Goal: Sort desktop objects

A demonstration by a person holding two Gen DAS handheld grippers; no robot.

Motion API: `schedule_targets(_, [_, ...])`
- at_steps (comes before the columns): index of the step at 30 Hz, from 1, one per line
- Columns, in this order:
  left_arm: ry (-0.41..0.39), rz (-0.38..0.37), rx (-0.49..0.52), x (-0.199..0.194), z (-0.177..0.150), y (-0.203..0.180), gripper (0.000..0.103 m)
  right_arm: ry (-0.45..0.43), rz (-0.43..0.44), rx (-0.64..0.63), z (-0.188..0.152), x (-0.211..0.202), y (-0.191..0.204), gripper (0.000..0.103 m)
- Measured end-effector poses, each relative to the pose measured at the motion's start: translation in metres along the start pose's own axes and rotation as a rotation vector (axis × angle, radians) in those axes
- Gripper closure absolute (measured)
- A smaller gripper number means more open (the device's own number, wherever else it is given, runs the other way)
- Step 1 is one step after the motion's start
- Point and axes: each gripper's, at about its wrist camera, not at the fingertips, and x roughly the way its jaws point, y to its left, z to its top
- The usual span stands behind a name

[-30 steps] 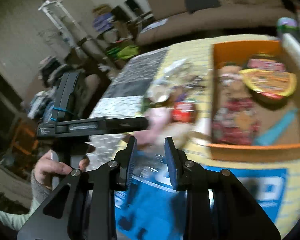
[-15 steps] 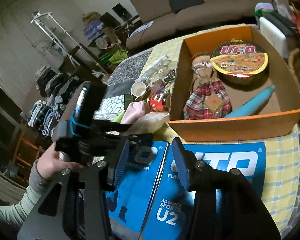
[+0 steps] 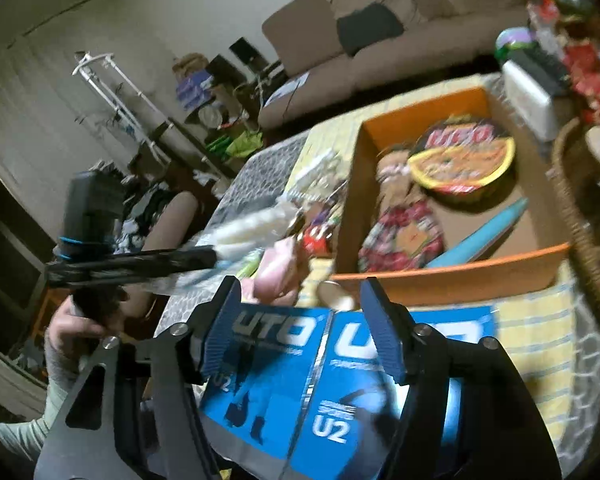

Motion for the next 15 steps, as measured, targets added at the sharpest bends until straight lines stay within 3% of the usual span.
schedule_targets(5, [0.096, -0.190, 0.004, 0.054, 0.039, -0.047, 0.068, -0.040, -0.088, -0.028, 0.028, -0.037, -0.011, 0.043])
schedule_targets(12, [0.336, -0.452, -0.247, 0.191, 0.080, -0.052, 0.068, -0.055, -0.169, -0.015, 0.045, -0.068, -0.035, 0.041])
schedule_targets(15, [0.393, -0.483, -0.296, 0.232, 0.086, -0.049, 0.068, -0.043, -0.180, 0.007, 0.042, -0.067, -0.056, 0.041])
